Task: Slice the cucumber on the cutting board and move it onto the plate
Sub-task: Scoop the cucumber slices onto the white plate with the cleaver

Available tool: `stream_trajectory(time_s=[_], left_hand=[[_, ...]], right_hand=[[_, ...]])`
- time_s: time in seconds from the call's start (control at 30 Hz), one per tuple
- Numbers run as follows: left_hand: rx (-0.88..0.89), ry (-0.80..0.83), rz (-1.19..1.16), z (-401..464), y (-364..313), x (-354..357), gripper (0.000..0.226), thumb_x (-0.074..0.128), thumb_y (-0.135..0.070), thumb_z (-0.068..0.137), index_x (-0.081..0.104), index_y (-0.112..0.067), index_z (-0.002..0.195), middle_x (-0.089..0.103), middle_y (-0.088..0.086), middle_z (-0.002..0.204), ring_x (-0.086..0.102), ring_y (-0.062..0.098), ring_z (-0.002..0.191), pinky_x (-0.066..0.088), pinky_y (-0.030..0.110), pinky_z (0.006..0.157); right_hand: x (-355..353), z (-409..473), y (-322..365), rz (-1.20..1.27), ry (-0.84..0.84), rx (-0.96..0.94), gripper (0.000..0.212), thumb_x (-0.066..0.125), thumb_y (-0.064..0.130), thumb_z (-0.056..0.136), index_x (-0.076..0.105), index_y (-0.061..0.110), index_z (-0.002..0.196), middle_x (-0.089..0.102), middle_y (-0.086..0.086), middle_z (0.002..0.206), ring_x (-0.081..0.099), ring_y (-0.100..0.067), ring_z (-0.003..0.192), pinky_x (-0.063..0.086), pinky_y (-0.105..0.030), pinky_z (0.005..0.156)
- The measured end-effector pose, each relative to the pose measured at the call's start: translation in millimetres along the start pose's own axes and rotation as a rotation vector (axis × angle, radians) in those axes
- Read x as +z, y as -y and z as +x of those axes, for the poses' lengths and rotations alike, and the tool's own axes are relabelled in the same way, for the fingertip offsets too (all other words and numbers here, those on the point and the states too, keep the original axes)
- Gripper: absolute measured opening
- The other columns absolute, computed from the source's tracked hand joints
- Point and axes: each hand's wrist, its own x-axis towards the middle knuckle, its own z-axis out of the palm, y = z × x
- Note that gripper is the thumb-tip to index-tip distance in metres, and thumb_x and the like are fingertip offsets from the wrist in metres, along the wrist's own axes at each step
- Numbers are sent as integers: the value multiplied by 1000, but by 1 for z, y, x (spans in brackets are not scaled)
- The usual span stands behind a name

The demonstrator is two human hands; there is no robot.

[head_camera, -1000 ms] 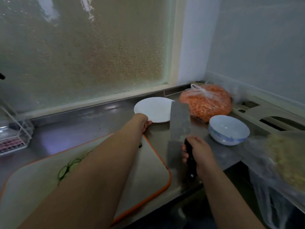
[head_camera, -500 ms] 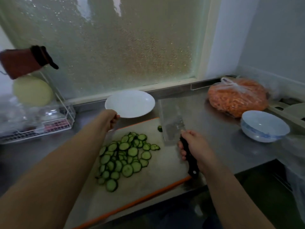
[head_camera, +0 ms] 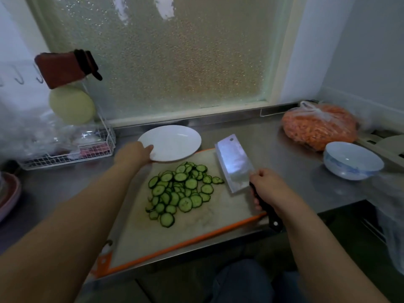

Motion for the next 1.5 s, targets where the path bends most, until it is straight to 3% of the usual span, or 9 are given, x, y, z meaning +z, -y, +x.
stream_trajectory(time_s=[0.07,0.13,0.23,0.37,0.7,0.87,1.17,1.3,1.5], left_hand=[[230,-115,-42,-16,-19,-1,51,34,-55,95,64,-13,94,66,12,97,59,29,90,41,32,71],[410,96,-183,-31,-40,7,54,26,-56,96,65,-21,107,64,5,113,56,24,104,37,30,85],[423,392,-307,-44,-50,19,62,15,-58,96,53,-25,134,47,1,142,40,21,129,23,30,103],[469,397,-303,-51,-56,25,61,16,-56,96,47,-25,139,40,2,148,35,21,136,19,28,107],[419,398,-430,-43,-53,32,59,19,-57,97,55,-23,130,52,0,137,43,17,129,25,27,105],[371,305,-528,-47,-53,38,55,21,-52,99,60,-21,123,59,-1,125,50,17,119,33,32,103],[442,158,-564,-49,-59,35,76,21,-67,86,52,1,72,60,24,82,52,23,72,42,38,74],[453,168,-515,-52,-70,25,57,20,-65,92,56,-21,90,61,11,102,54,26,98,39,41,93],[485,156,-228,-57,-86,21,92,32,-82,72,25,-29,146,29,6,148,21,29,136,21,43,111]], right_hand=[[-7,-3,-6,-92,-9,-6,33,36,26,99,46,11,72,50,-13,58,47,-22,43,46,-33,50],[-12,-10,-12,-195,-14,-19,29,35,26,98,46,13,74,53,-13,60,49,-23,45,46,-33,50],[-16,-22,-18,-297,10,-13,27,33,30,101,44,18,79,53,-12,60,48,-22,43,42,-26,48],[-21,-32,-20,-315,38,21,27,34,28,102,41,19,78,50,-9,63,45,-17,40,37,-20,40],[17,-13,-16,-223,82,71,24,34,29,100,48,11,92,55,-13,64,50,-21,43,49,-28,46],[63,-5,3,-174,152,28,29,34,23,98,46,14,73,54,-13,62,54,-25,48,52,-34,53],[69,5,14,117,237,85,33,36,27,102,42,14,73,41,-7,58,34,-15,41,33,-20,40],[56,6,27,153,264,152,28,37,21,102,40,15,75,40,-4,55,33,-14,37,31,-15,37],[54,19,49,179,289,172,27,36,19,100,42,14,75,40,-2,53,34,-10,31,31,-14,34]])
